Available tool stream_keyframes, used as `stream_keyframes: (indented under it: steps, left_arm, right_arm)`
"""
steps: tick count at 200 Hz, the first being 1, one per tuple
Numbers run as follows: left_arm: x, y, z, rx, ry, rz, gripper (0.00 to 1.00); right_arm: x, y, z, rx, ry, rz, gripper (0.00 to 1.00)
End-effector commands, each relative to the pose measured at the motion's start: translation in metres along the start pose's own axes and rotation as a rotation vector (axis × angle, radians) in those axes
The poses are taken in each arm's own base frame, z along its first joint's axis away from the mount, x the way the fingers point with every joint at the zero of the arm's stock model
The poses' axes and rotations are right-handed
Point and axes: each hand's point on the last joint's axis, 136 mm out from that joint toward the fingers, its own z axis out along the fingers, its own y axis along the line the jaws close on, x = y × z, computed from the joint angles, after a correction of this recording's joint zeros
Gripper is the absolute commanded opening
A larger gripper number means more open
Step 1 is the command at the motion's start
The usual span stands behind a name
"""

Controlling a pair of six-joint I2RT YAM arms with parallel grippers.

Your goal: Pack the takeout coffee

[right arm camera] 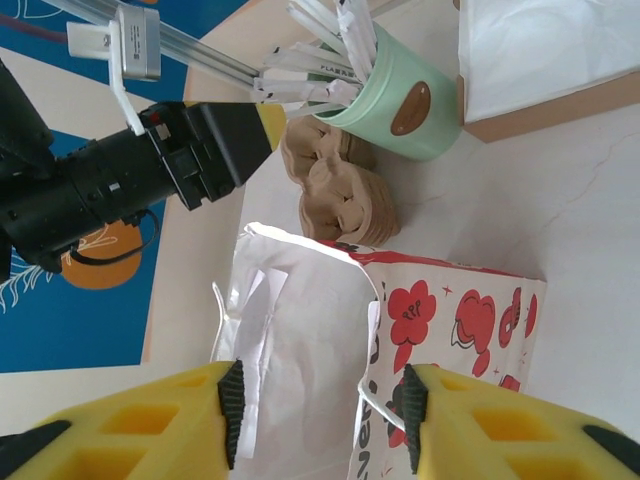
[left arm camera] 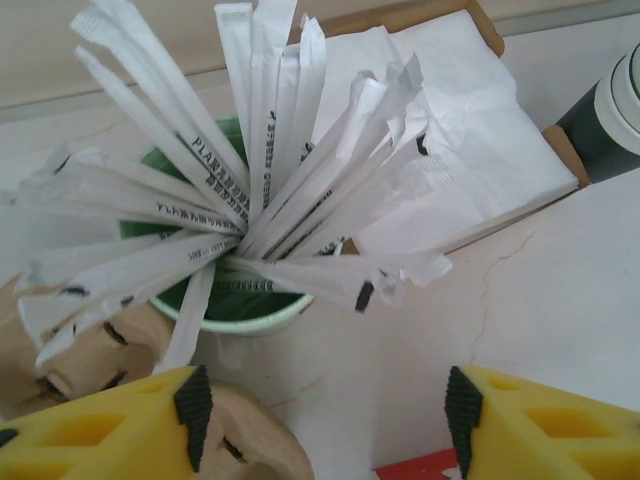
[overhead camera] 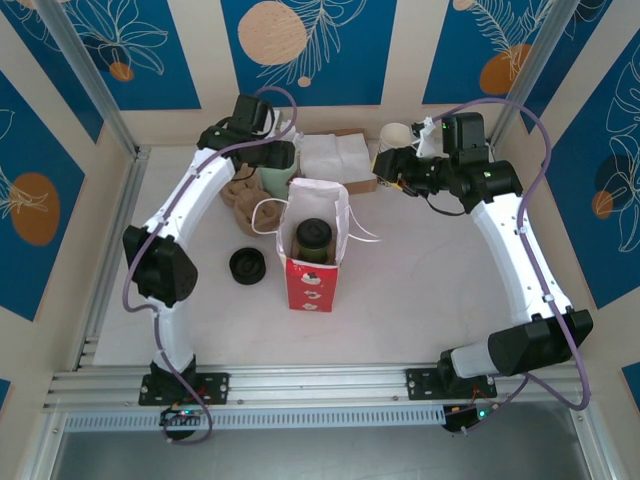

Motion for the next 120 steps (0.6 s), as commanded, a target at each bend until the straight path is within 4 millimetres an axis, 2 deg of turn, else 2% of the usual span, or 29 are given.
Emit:
stream_keyframes:
  steps: [1,50,120]
  left_arm:
    - [-0.015,0.005,0.003,0.035,-0.027,-0.009,0.59]
    - [-0.019,0.006,0.016,0.05,-0.02,-0.017,0.57]
    - [-0.014,0.003,0.028,0.072,0.003,-0.013,0.56]
  right_arm:
    - [-0.001,0.003,-0.003,-0.012,-0.01,-0.019,0.46]
    - [-0.002,-0.002,-0.002,0.007,-0.013,-0.022,0.46]
    - [-0.003,-0.01,0.005,0.014,0.008,-0.018,0.46]
